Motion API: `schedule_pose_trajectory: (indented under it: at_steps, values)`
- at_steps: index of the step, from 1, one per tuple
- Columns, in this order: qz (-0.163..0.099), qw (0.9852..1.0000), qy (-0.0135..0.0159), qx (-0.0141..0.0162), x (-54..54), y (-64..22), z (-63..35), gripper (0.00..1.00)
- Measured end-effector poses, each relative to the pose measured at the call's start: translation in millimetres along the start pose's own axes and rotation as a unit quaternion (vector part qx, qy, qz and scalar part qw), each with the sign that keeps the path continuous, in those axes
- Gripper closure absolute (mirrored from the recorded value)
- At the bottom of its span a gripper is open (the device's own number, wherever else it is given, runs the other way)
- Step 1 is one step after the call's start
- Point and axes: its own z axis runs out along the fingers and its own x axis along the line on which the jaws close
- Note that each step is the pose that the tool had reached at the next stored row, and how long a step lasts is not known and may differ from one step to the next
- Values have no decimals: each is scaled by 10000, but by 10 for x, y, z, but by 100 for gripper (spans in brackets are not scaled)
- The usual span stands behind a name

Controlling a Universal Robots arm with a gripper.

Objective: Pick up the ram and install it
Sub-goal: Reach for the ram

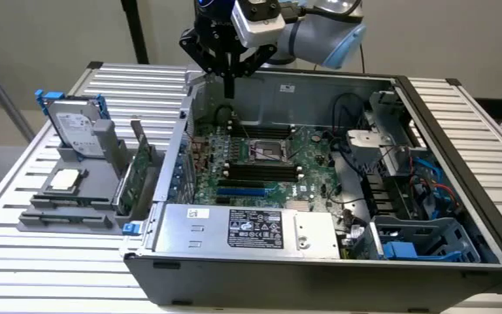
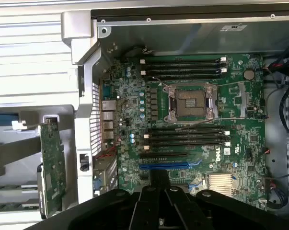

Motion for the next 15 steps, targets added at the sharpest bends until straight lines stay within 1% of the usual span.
schedule_pose_trajectory:
  at_steps: [13, 15]
  values:
    - [0, 10000, 0, 0, 0, 0, 0, 100]
    - [1, 10000, 1, 2, 15, -8, -2, 100]
